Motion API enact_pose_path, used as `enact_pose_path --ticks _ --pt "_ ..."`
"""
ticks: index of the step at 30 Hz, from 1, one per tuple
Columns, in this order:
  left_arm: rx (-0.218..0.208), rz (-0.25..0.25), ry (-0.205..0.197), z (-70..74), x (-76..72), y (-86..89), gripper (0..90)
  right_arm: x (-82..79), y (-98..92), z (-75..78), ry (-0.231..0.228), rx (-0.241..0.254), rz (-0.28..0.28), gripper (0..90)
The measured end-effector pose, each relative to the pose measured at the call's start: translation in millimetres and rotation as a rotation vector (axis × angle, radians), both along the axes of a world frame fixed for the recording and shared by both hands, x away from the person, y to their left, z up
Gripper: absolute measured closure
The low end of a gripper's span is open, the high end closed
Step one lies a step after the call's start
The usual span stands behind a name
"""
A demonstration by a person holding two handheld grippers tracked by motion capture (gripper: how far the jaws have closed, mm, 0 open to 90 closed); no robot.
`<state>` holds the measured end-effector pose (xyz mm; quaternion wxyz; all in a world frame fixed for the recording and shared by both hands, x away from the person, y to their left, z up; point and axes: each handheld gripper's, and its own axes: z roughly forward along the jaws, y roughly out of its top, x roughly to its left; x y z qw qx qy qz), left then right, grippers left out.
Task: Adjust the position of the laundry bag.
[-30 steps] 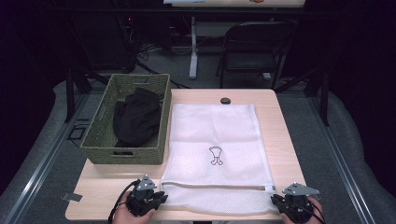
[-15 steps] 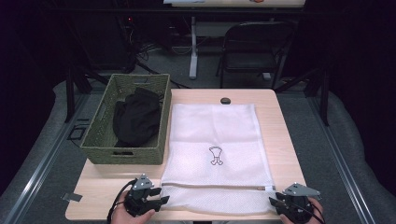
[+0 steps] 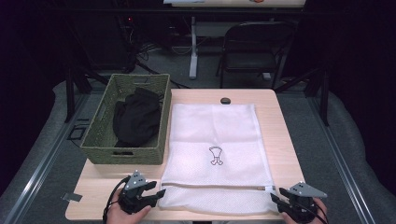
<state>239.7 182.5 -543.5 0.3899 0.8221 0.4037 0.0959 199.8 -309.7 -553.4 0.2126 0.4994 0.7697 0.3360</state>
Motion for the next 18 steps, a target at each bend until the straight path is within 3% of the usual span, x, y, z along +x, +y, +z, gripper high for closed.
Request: enact_pose_path --ticks 6,14,18 --pt "-0.04 0.013 -0.004 3.0 2.2 0.6 52.6 2.0 0.3 0.4 -0.019 -0.016 0.007 54.8" --pt "-0.02 0.001 -0.056 15.0 4.7 -5.2 53.6 4.4 3.3 1.9 -0.03 -0.031 0.008 54.4" --pt "-0.004 -0.002 -0.061 18.7 6.1 -7.7 53.3 6.7 6.4 4.5 -0.037 -0.024 0.01 53.8"
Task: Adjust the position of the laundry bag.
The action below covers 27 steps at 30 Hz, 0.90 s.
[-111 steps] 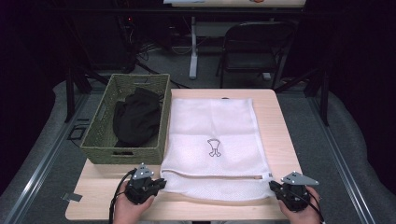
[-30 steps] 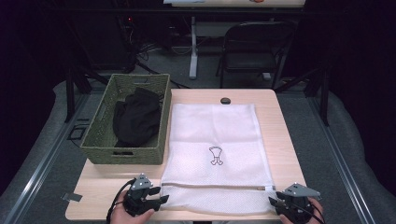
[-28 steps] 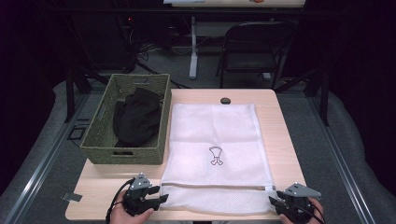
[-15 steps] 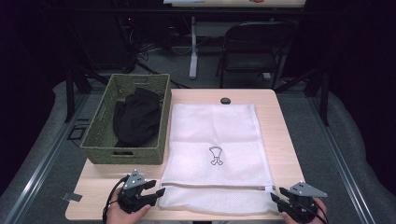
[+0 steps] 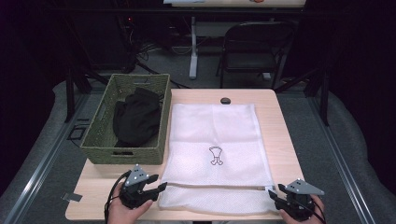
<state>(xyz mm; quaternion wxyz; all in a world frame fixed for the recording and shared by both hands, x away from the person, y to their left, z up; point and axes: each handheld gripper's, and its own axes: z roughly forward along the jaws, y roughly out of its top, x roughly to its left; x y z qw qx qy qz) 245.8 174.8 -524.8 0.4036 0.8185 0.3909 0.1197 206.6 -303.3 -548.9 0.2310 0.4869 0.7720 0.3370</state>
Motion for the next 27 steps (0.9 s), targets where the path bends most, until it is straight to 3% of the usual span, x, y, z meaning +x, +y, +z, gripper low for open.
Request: enact_pose_path --ticks 6,9,13,15,19,27 --pt "0.005 -0.003 -0.031 8.2 3.7 -3.9 55.3 1.9 2.4 3.4 -0.015 -0.008 -0.006 52.1" --pt "0.005 -0.017 -0.049 15.3 4.5 -8.4 56.6 4.5 4.0 6.9 -0.003 0.034 -0.003 52.9" --pt "0.007 -0.052 -0.079 25.2 5.9 -20.4 58.3 9.9 8.5 11.2 0.001 0.026 0.01 54.3" --pt "-0.014 -0.06 -0.06 28.2 8.1 -28.2 58.2 13.6 11.3 14.4 -0.002 0.031 0.015 54.7" --pt "-0.01 -0.062 -0.062 32.8 11.2 -39.7 54.5 21.0 14.4 21.8 -0.024 0.052 0.026 54.4" --pt "-0.009 -0.105 -0.053 42.6 25.6 -77.5 53.7 40.3 16.0 28.1 -0.02 0.087 0.011 54.7"
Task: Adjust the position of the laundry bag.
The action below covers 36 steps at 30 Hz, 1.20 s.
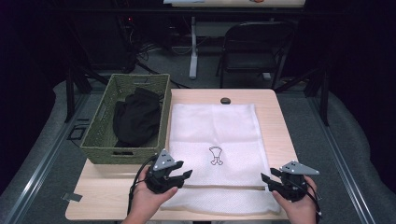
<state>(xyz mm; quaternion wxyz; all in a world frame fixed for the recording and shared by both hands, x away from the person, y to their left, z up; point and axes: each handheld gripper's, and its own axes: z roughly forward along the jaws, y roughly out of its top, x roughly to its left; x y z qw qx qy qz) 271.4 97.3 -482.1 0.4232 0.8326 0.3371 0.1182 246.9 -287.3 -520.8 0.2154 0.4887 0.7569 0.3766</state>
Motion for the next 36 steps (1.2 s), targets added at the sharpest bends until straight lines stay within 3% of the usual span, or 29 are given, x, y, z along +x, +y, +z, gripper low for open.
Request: enact_pose_path --ticks 3,4,10,19,26,31,36 --pt "-0.004 -0.015 0.009 0.0 2.7 -10.5 54.5 2.1 0.9 -2.9 -0.008 -0.012 0.002 54.7" --pt "0.015 -0.027 0.02 -0.2 5.1 -18.5 55.0 1.9 1.5 -7.4 -0.013 -0.025 0.002 54.7" --pt "0.031 -0.056 0.032 -2.4 10.4 -43.8 53.9 -0.7 -1.2 -14.5 -0.017 -0.034 0.006 55.1" --pt "0.015 -0.086 0.061 -9.5 20.9 -78.0 51.4 1.8 -7.2 -19.1 0.002 0.005 -0.015 54.3" --pt "0.045 -0.135 0.059 -15.1 22.9 -100.4 51.3 7.1 -11.8 -22.6 0.021 0.032 -0.019 55.5" --pt "0.04 -0.137 0.06 -16.3 23.6 -113.7 51.0 9.5 -11.1 -24.4 0.013 0.017 -0.025 56.1" --pt "0.065 -0.149 0.063 -23.1 25.4 -126.3 52.9 11.6 -7.8 -25.7 0.018 0.001 -0.015 56.0"
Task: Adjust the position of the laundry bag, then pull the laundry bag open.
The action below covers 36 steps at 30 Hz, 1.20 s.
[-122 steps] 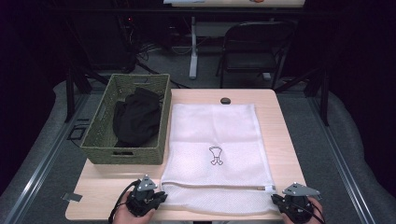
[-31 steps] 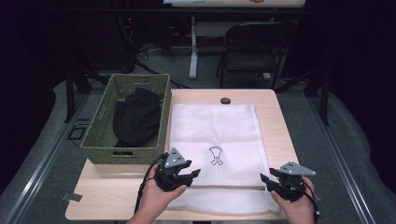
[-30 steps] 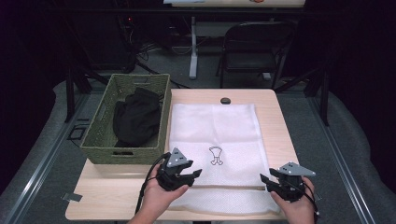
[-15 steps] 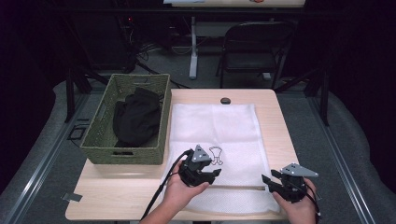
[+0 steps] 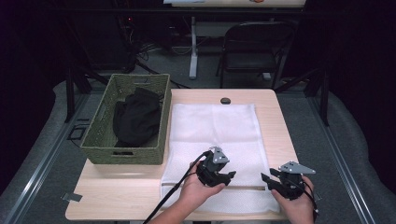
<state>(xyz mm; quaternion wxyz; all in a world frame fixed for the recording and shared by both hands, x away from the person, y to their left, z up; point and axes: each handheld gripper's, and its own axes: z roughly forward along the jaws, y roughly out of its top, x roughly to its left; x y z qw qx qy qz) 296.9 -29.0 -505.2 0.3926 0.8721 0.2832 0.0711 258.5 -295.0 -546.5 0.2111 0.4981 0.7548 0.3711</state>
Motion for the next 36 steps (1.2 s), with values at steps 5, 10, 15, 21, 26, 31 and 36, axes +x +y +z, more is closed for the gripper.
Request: enact_pose_path --ticks 5,10,15,21,26,31,36 --pt "-0.002 0.002 0.005 -4.9 1.1 -7.6 52.8 0.9 -0.5 -0.9 0.004 0.006 -0.004 56.0" --pt "-0.006 -0.026 0.026 -8.0 0.2 -16.4 54.6 3.2 -2.6 -2.7 0.01 0.01 -0.008 55.1" --pt "-0.006 -0.037 0.033 -9.5 0.0 -24.2 55.7 4.5 -4.4 -3.0 0.01 0.007 -0.014 54.8" --pt "-0.006 -0.061 0.035 -8.1 0.1 -36.5 56.2 5.6 -10.2 -4.4 0.015 0.022 -0.028 55.1" --pt "0.004 -0.071 0.055 -11.6 -0.6 -47.5 56.0 5.4 -13.5 -5.9 0.016 0.027 -0.036 55.6" --pt "-0.003 -0.07 0.069 -16.0 0.8 -51.4 56.0 6.1 -14.0 -7.4 0.03 0.018 -0.038 55.8" --pt "0.015 -0.079 0.068 -19.9 0.2 -54.0 54.1 6.4 -15.3 -7.6 0.037 0.021 -0.044 55.6"
